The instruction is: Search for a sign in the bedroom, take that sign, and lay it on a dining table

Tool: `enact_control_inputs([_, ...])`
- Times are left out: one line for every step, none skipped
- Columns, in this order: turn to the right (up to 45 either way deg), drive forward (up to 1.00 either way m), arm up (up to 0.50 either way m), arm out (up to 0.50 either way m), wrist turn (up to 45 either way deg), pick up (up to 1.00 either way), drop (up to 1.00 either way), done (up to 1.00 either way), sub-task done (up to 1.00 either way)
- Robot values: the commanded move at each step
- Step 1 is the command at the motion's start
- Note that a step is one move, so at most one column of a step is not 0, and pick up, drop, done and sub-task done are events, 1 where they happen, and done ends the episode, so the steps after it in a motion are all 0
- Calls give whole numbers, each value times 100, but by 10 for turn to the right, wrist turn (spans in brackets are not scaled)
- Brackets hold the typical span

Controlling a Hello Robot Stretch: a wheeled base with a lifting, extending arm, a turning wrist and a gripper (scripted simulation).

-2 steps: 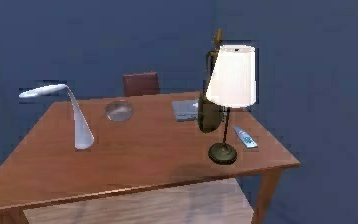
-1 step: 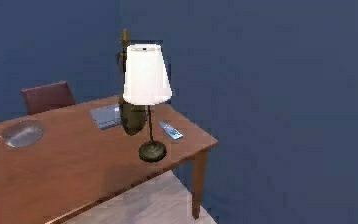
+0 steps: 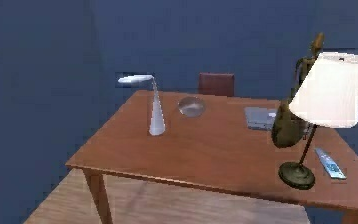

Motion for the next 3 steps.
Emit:
enact_control_inputs([-450,0,0,0,0,0,0,0,0])
enact_control_inputs([-450,0,0,0,0,0,0,0,0])
enact_control_inputs([-150,0,0,0,0,0,0,0,0])
